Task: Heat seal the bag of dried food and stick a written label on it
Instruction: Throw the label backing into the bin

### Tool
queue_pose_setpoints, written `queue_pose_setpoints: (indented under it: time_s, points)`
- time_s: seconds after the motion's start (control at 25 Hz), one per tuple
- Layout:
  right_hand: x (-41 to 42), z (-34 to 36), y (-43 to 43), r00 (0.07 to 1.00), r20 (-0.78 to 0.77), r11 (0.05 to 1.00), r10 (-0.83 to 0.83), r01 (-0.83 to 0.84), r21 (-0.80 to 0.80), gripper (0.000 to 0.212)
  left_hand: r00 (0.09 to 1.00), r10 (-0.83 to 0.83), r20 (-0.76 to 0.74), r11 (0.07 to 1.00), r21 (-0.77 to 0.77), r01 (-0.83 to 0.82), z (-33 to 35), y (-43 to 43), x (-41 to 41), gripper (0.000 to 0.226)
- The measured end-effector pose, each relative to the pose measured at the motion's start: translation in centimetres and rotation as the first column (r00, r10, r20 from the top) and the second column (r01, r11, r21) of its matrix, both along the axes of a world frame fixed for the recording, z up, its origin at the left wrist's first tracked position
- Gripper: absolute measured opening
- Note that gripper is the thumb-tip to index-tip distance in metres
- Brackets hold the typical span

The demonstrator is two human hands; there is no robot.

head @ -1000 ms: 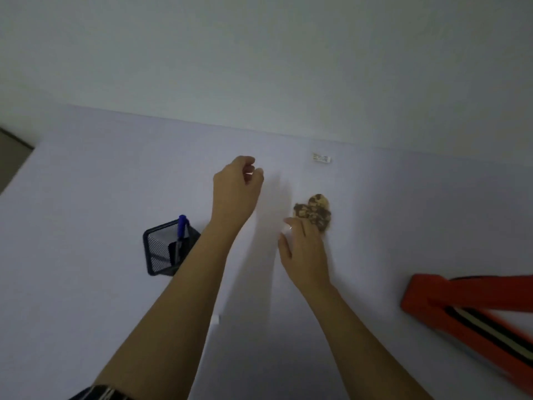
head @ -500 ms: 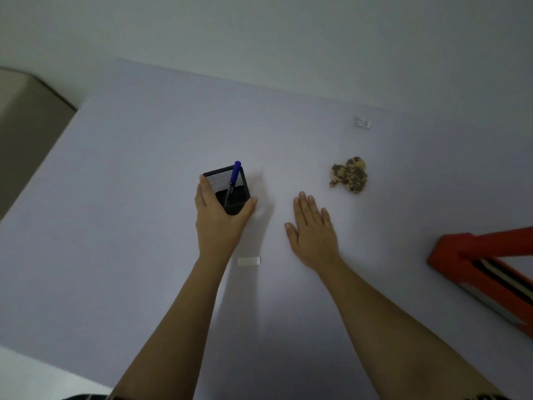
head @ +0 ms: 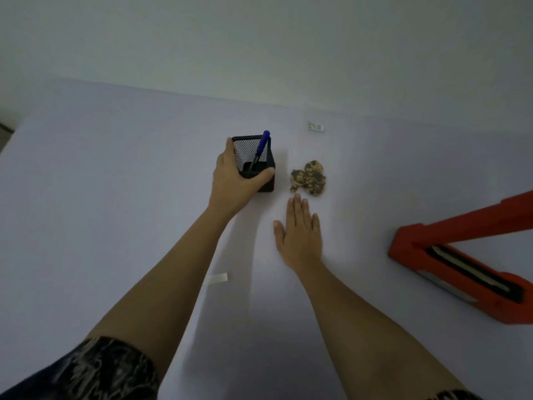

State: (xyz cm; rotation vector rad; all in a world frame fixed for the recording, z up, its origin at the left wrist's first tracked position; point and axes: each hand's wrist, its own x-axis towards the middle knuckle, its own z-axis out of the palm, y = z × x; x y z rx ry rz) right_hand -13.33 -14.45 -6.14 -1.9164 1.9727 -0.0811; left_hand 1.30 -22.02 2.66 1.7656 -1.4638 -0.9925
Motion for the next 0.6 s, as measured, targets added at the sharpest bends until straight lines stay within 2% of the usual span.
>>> queue_pose_setpoints:
  time_s: [0.12,0.32,0.6]
  points:
    - [-0.1,-0.3,0.3,1.000,0.014,0.999,0.015,-0.014,-0.034,0.070,0.996,-0.074,0.053,0.997,-0.018,0.075,0.0,-5.3,-1.3,0.099]
    - [-0.2,-0.8,0.3,0.999,0.037,0.991,-0.024,0.029,-0.131,0.065,0.995,-0.077,0.057,0.997,-0.001,0.078,-0.5,-12.0,-3.8,0.106]
    - [-0.2,-0.9,0.1,0.999,-0.002,0.988,-0.034,0.034,-0.153,0.065,0.996,-0.081,0.030,0.996,-0.036,0.082,-1.0,-15.5,-6.7,0.105]
